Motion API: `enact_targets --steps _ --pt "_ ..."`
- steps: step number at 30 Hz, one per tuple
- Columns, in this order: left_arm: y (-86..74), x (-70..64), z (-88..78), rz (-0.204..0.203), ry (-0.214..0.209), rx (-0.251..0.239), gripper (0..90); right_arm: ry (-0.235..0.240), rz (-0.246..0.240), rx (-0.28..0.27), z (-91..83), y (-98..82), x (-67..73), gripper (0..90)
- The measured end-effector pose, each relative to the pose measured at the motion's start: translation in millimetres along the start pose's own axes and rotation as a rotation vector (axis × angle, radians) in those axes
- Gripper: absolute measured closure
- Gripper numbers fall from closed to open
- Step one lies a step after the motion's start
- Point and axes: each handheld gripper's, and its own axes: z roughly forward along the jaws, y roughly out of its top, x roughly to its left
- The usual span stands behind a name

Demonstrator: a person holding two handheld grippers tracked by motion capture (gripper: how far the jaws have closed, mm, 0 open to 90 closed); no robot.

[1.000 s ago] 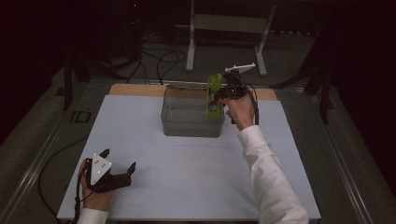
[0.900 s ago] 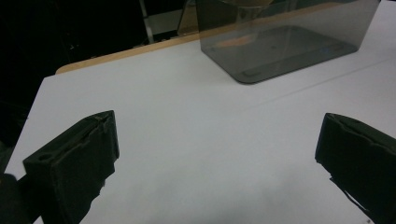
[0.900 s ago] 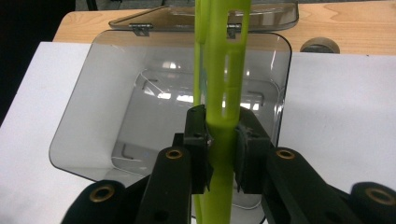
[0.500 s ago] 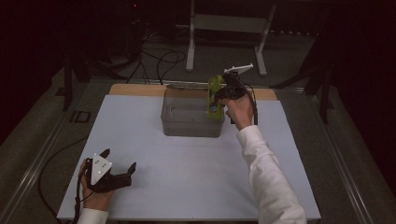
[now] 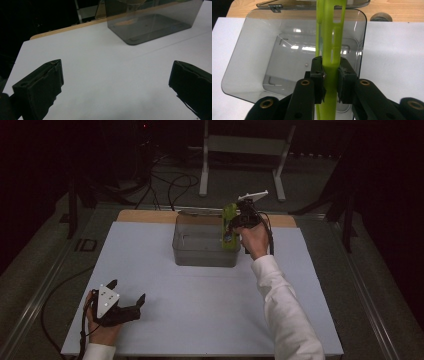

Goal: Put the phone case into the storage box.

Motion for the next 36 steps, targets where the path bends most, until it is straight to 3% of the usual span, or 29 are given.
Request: enact_targets --steps 18,36 --pt "0.1 0.1 -0.4 0.001 0.002 -0.001 0.0 -0.007 0.022 0.027 13.0 -4.8 -6.2 77.7" --pt "-0.1 -0.2 0.1 -0.001 0.002 -0.001 0.1 -0.024 0.012 0.042 21.9 -8.4 -6.3 77.6"
